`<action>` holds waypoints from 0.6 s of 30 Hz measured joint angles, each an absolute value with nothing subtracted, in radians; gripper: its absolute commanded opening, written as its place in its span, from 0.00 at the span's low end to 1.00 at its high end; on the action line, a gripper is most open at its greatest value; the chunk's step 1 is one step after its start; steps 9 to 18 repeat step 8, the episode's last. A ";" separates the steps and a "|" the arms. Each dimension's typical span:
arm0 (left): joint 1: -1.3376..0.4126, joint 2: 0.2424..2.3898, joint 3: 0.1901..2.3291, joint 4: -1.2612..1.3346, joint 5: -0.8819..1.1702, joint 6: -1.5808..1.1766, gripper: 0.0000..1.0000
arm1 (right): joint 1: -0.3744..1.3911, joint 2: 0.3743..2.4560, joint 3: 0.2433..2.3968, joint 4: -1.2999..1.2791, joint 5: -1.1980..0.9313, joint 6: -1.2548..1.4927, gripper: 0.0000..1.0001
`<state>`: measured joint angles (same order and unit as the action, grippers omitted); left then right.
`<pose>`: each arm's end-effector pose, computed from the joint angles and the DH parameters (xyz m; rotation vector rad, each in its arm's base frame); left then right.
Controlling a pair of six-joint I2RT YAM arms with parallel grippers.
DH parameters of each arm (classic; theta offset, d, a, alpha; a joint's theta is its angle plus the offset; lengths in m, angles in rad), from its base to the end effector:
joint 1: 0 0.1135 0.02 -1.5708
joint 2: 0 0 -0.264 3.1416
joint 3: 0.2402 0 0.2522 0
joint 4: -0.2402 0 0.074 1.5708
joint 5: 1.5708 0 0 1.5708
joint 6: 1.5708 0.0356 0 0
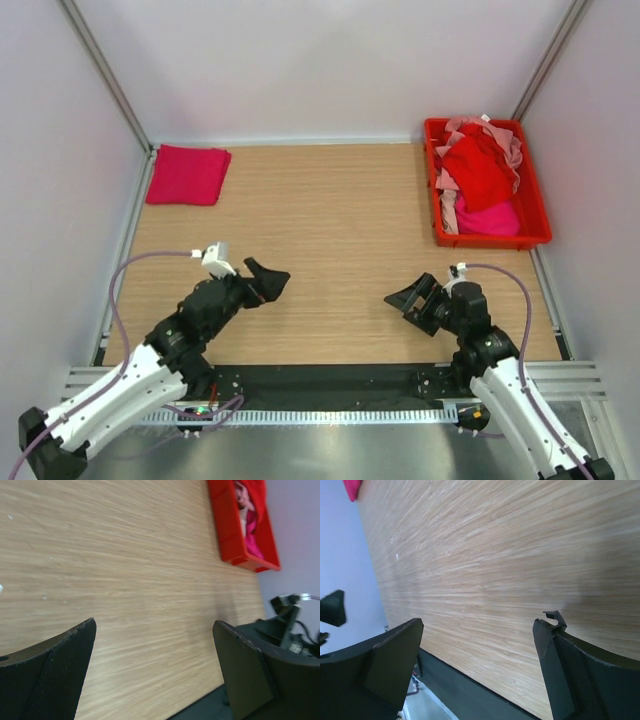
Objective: Fold and stack the t-shirts
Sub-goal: Neatly place the folded tshirt to the corner
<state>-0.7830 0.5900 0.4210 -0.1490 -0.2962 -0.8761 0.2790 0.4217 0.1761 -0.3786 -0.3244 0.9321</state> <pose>0.1171 -0.1019 0.2445 -0.3018 1.9432 -0.8466 0.1110 0.0436 0.1572 0.5663 2.2847 0.9994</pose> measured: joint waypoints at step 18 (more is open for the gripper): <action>-0.783 0.028 0.116 -0.179 -0.195 -1.094 1.00 | 0.279 0.027 0.112 -0.373 -0.371 1.056 1.00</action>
